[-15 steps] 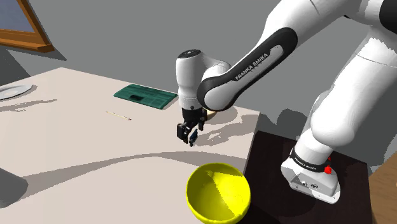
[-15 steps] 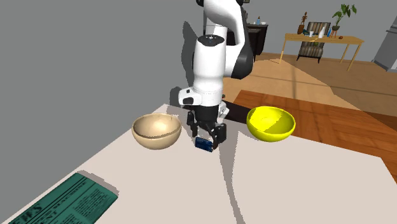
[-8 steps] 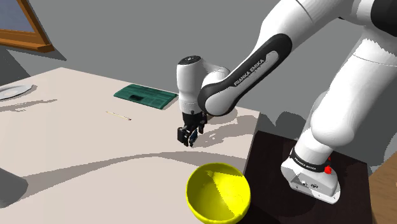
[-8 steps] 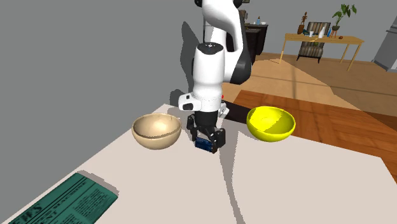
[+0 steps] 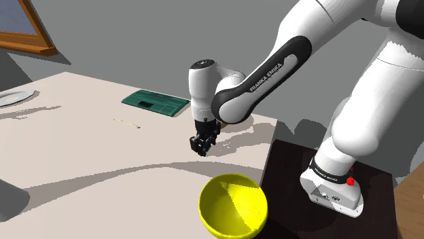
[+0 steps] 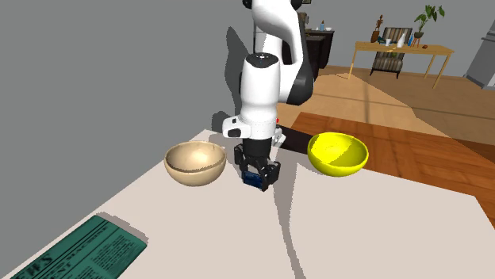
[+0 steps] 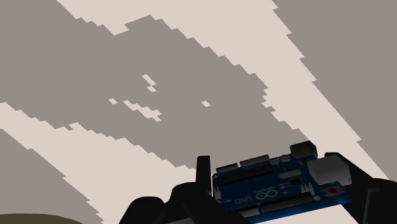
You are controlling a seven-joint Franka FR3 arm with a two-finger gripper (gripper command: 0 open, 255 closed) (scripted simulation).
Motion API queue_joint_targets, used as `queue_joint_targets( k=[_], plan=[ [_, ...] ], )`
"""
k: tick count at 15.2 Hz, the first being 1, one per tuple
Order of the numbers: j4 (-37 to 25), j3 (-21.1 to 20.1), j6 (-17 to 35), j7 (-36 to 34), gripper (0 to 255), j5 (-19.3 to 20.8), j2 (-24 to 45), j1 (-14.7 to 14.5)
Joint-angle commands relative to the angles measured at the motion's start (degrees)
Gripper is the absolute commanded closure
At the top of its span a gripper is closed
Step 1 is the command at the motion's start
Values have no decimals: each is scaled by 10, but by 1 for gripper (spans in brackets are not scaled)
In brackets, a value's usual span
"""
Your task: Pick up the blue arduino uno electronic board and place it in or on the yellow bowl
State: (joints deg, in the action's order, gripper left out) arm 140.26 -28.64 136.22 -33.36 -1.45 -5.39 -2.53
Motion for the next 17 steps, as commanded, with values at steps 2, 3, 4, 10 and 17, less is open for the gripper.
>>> queue_joint_targets(
  k=[2, 3, 4, 10, 17],
  plan=[
    [0, 0, 0, 0, 255, 0, 0, 0],
    [0, 0, 0, 0, 255, 0, 0, 0],
    [0, 0, 0, 0, 255, 0, 0, 0],
    [-15, 4, -42, 14, 255, -17, -30, -3],
    [-42, 12, -100, 28, 255, -33, -64, -6]
  ],
)
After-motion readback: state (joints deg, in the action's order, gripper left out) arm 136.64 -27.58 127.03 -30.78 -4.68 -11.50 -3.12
